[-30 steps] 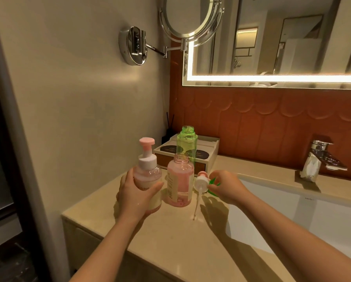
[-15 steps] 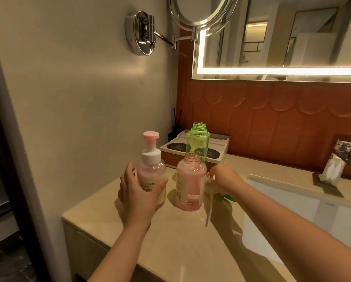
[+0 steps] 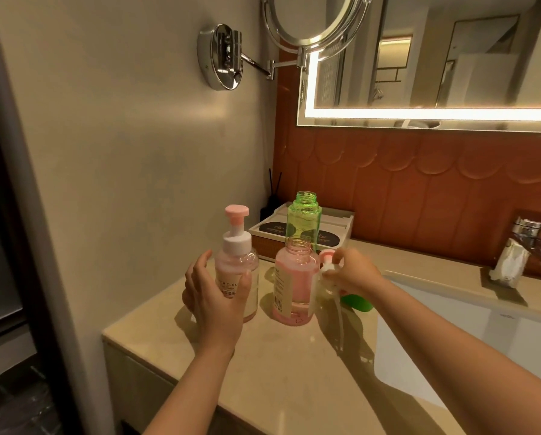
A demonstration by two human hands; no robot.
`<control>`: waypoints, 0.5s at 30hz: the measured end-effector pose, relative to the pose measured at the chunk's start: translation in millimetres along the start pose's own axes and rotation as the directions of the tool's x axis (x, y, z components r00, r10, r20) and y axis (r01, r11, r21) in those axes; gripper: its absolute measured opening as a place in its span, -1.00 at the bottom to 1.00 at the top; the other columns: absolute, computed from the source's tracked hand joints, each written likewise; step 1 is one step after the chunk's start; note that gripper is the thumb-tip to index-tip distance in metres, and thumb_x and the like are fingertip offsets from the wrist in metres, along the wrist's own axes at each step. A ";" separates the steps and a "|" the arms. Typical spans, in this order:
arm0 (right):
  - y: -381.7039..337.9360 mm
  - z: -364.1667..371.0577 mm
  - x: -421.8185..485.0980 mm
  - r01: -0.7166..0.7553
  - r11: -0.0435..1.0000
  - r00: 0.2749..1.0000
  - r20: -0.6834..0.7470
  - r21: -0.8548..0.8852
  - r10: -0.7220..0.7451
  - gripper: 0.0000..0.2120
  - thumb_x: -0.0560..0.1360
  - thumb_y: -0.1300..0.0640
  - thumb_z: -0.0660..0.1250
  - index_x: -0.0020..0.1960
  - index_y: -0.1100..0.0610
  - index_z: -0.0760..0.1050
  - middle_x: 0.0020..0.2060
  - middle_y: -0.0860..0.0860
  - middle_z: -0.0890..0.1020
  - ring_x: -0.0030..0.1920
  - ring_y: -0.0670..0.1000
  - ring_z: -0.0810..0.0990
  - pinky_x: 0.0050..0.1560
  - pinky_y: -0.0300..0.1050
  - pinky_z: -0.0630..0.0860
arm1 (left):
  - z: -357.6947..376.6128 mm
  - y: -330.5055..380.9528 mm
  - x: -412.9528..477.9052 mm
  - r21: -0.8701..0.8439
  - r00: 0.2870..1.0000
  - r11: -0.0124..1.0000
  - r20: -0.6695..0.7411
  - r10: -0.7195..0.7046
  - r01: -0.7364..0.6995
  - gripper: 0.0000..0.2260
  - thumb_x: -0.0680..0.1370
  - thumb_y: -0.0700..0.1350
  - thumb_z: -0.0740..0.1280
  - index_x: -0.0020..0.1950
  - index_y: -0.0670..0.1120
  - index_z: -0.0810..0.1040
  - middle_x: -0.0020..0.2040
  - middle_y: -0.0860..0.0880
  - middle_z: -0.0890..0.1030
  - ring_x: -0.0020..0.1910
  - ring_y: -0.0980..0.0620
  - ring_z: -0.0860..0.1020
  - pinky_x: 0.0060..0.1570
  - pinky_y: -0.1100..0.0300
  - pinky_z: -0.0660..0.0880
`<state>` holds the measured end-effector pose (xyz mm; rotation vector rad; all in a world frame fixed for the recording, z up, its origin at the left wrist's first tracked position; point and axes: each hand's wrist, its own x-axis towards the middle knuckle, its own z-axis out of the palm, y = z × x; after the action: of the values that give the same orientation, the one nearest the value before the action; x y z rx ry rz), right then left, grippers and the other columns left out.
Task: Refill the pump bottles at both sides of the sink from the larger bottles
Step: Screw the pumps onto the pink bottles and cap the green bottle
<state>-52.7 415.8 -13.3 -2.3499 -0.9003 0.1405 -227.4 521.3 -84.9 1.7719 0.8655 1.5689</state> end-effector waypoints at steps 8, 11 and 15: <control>6.5 -46.5 -32.9 -0.188 0.752 0.981 0.077 0.632 0.180 -0.70 0.46 0.22 0.37 0.14 0.17 0.37 0.04 0.13 0.49 -0.10 0.06 0.57 -0.19 -0.12 0.58 | -1.9 8.9 -0.3 0.015 0.941 0.948 -0.119 0.318 -0.318 -0.54 0.44 0.20 0.26 0.21 -0.05 0.32 0.20 -0.15 0.41 0.18 -0.06 0.36 0.18 -0.01 0.31; 8.6 -61.9 -46.8 -0.222 0.570 0.971 0.127 0.791 0.201 -0.70 0.48 0.24 0.36 0.16 0.21 0.36 0.00 0.12 0.50 -0.11 0.07 0.57 -0.06 -0.01 0.53 | -0.6 16.5 -7.1 0.053 0.896 0.895 -0.017 0.443 -0.442 -0.52 0.50 0.28 0.16 0.22 -0.05 0.32 0.23 -0.06 0.34 0.17 -0.06 0.35 0.18 0.05 0.30; 12.1 -79.9 -61.1 -0.203 0.380 0.966 0.120 0.903 0.229 -0.56 0.47 0.27 0.35 0.30 0.19 0.30 0.11 0.14 0.46 0.07 0.14 0.52 0.05 0.08 0.49 | 2.0 38.2 -21.0 0.079 0.884 0.886 0.147 0.443 -0.457 -0.46 0.46 0.25 0.24 0.30 -0.04 0.30 0.27 -0.01 0.32 0.23 -0.01 0.33 0.21 -0.07 0.39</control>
<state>-68.3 329.5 37.3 -1.3571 -0.2962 0.5656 -224.3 481.6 -67.1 2.2476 0.5061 1.6888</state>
